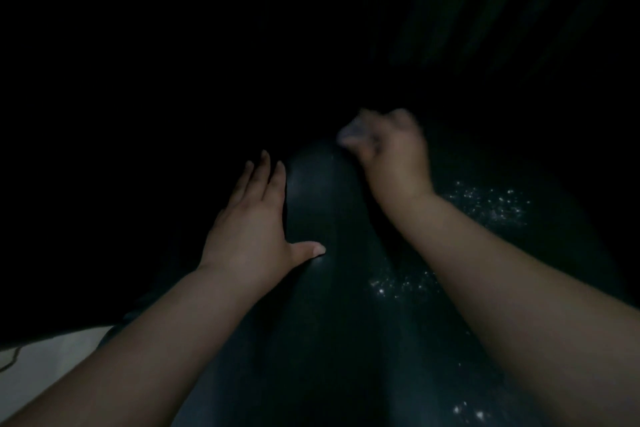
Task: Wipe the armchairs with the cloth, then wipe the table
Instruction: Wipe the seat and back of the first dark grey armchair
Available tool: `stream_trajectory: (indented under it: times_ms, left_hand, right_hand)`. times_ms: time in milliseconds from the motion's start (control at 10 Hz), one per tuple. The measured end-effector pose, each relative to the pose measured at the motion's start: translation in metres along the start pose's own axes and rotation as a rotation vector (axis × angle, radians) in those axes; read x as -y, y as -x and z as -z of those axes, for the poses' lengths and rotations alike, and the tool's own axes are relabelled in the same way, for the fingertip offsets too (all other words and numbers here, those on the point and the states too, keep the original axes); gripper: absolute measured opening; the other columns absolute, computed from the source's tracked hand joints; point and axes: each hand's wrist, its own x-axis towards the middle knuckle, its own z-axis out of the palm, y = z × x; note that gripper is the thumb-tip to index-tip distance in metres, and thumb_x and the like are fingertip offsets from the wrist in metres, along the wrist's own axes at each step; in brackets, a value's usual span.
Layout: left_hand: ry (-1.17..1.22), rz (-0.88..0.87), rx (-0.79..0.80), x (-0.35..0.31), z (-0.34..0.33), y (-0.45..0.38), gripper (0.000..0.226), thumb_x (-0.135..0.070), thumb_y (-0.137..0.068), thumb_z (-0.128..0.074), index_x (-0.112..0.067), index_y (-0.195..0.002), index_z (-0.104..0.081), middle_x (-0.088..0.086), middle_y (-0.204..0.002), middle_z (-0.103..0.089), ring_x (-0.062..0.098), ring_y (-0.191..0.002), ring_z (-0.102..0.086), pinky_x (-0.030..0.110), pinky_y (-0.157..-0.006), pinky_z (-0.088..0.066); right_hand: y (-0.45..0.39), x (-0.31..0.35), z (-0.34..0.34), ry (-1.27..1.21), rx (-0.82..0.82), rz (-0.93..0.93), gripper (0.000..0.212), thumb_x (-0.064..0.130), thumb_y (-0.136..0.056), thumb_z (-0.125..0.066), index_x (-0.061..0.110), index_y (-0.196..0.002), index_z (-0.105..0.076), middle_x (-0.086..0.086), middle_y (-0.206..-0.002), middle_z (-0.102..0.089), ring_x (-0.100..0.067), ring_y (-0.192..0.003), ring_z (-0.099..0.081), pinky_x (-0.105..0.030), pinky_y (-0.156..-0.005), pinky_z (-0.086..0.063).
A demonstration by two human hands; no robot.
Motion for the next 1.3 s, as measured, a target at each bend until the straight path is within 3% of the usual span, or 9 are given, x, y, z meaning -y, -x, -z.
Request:
stream_trajectory:
  times_ms: [100, 200, 300, 500, 700, 800, 1000, 1200, 1300]
  left_hand:
    - [0.004, 0.0, 0.012, 0.002, -0.002, -0.003, 0.126, -0.074, -0.06, -0.066, -0.024, -0.152, 0.005, -0.006, -0.158, 0.017, 0.012, -0.145, 0.014, 0.038, -0.119, -0.013]
    - [0.021, 0.007, 0.016, 0.003, -0.003, -0.003, 0.126, -0.074, -0.059, -0.066, -0.027, -0.152, 0.005, -0.009, -0.157, 0.019, 0.008, -0.143, 0.016, 0.039, -0.119, -0.013]
    - [0.023, 0.009, 0.004, 0.001, -0.003, -0.003, 0.126, -0.073, -0.059, -0.068, -0.026, -0.152, 0.004, -0.01, -0.157, 0.018, 0.008, -0.143, 0.015, 0.041, -0.118, -0.016]
    - [0.013, 0.007, 0.0, 0.001, 0.001, -0.001, 0.126, -0.075, -0.059, -0.065, -0.026, -0.151, 0.007, -0.009, -0.157, 0.018, 0.008, -0.143, 0.015, 0.034, -0.116, -0.008]
    - [-0.013, -0.029, 0.018, -0.002, 0.006, 0.001, 0.118, -0.072, -0.066, -0.063, -0.024, -0.152, 0.003, -0.009, -0.158, 0.016, 0.008, -0.143, 0.015, 0.034, -0.118, -0.007]
    - [-0.075, -0.112, 0.036, -0.011, 0.004, 0.003, 0.103, -0.061, -0.078, -0.061, -0.022, -0.153, -0.002, -0.008, -0.158, 0.014, 0.009, -0.144, 0.015, 0.034, -0.118, -0.007]
    - [-0.129, -0.166, 0.07, -0.034, 0.002, 0.001, 0.089, -0.049, -0.085, -0.06, -0.022, -0.153, -0.009, -0.006, -0.16, 0.008, 0.012, -0.145, 0.011, 0.038, -0.119, -0.013]
    - [-0.131, -0.188, 0.083, -0.063, -0.002, -0.014, 0.088, -0.046, -0.085, -0.063, -0.023, -0.152, -0.012, -0.007, -0.16, 0.006, 0.012, -0.145, 0.011, 0.038, -0.117, -0.013]
    - [-0.131, -0.213, 0.084, -0.069, -0.004, -0.02, 0.087, -0.046, -0.085, -0.063, -0.022, -0.152, -0.013, -0.006, -0.16, 0.003, 0.011, -0.145, 0.009, 0.038, -0.116, -0.014]
  right_hand:
    - [0.003, 0.007, -0.002, -0.05, 0.125, 0.261, 0.035, 0.014, -0.085, -0.069, 0.003, -0.117, -0.062, -0.016, -0.101, -0.057, -0.02, -0.092, -0.058, -0.028, -0.082, -0.049]
    - [-0.025, -0.021, 0.027, -0.043, -0.105, -0.048, 0.01, 0.017, -0.09, -0.06, 0.02, -0.099, -0.058, -0.008, -0.097, -0.051, -0.009, -0.08, -0.052, -0.009, -0.073, -0.041]
    - [-0.027, -0.024, 0.022, 0.105, -0.13, -0.201, 0.021, 0.027, -0.09, -0.059, 0.013, -0.105, -0.064, -0.017, -0.108, -0.054, -0.028, -0.098, -0.053, -0.019, -0.077, -0.034]
    - [0.022, 0.005, 0.006, 0.029, 0.102, 0.239, 0.042, 0.026, -0.088, -0.065, 0.012, -0.127, -0.059, -0.016, -0.109, -0.054, -0.029, -0.1, -0.053, -0.031, -0.085, -0.044]
    - [0.031, -0.031, 0.034, -0.073, -0.103, -0.104, 0.031, 0.011, -0.085, -0.068, 0.005, -0.116, -0.065, -0.006, -0.099, -0.052, -0.019, -0.094, -0.057, 0.002, -0.08, -0.031]
    - [0.067, -0.001, 0.013, -0.031, 0.082, 0.116, 0.04, 0.02, -0.085, -0.068, 0.009, -0.123, -0.062, -0.014, -0.105, -0.056, -0.027, -0.099, -0.055, -0.024, -0.087, -0.044]
    - [0.049, -0.055, 0.055, -0.01, -0.163, -0.144, 0.039, 0.018, -0.088, -0.066, 0.008, -0.125, -0.061, -0.015, -0.103, -0.053, -0.017, -0.093, -0.051, -0.009, -0.083, -0.031]
    - [0.067, -0.053, 0.049, 0.11, 0.018, 0.121, 0.037, 0.02, -0.086, -0.067, 0.01, -0.122, -0.062, -0.017, -0.103, -0.057, -0.033, -0.095, -0.054, -0.038, -0.08, -0.047]
    - [0.049, -0.112, 0.089, 0.179, -0.16, -0.175, 0.035, 0.026, -0.091, -0.057, 0.015, -0.124, -0.059, -0.018, -0.115, -0.054, -0.032, -0.104, -0.05, -0.035, -0.087, -0.039]
